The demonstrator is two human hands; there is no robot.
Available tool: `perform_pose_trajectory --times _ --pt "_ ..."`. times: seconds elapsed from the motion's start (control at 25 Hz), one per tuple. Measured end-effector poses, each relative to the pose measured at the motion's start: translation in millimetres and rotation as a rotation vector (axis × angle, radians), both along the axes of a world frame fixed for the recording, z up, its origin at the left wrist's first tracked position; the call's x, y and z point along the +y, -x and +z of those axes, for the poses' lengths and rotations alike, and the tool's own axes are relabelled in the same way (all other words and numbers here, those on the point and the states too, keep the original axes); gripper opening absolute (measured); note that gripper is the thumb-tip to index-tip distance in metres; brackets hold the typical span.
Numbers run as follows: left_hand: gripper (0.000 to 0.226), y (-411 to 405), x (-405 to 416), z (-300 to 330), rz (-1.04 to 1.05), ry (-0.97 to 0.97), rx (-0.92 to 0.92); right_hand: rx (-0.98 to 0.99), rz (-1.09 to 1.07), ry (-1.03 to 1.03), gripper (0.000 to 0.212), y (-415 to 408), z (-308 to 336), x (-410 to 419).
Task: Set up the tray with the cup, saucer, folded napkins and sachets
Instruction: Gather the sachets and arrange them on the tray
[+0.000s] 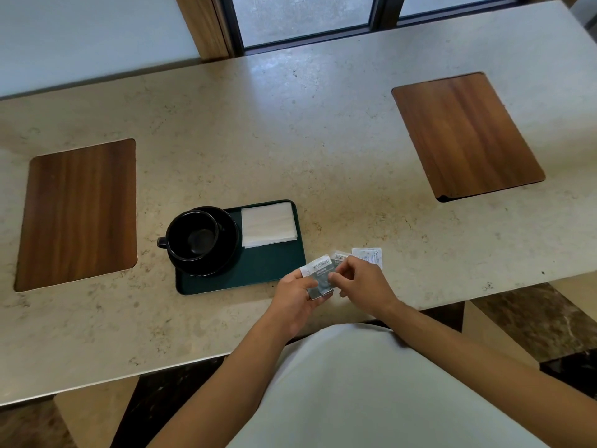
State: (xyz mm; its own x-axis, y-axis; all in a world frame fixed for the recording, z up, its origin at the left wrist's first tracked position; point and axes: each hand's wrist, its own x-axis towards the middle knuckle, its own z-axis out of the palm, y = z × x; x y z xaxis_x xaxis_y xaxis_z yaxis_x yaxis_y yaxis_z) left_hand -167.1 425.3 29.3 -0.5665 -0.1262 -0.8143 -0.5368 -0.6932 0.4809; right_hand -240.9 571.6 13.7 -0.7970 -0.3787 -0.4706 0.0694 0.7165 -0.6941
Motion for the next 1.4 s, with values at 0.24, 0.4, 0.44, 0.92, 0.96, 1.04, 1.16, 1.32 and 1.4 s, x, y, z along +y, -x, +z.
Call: perform_pose_trajectory --times 0.24,0.4,0.44,0.92,0.96,1.04,1.16,1.32,1.4 --pt "0.03 -4 3 -3 0.035 -0.03 -0.008 0.111 0.167 -0.046 0.016 -5 4 -6" --pt "0.026 -9 0 -7 0.061 -0.01 -0.034 0.122 0.247 -0.027 0.021 -5 -2 -5" --pt "0.025 -9 -1 -8 0.066 -0.002 -0.047 0.112 0.225 0.003 0.023 -3 -5 -4" --pt "0.032 -8 -10 -2 0.052 0.051 -0.074 0.227 0.316 -0.284 0.058 38 -26 0" --pt "0.032 -8 -11 -3 0.052 0.054 -0.075 0.236 0.316 -0.277 0.057 36 -27 0" --pt "0.03 -7 -12 -5 0.046 0.065 -0.078 0.298 0.323 -0.299 0.052 31 -27 1" --pt "0.03 -8 -11 -8 0.036 0.061 -0.084 0.369 0.361 -0.311 0.037 26 -25 1" --pt "0.034 -12 -9 -11 0.009 0.058 -0.101 0.257 0.305 -0.176 0.011 29 -19 -1" --pt "0.036 -12 -10 -12 -0.002 0.049 -0.098 0.1 0.145 -0.05 0.012 35 -11 -2"
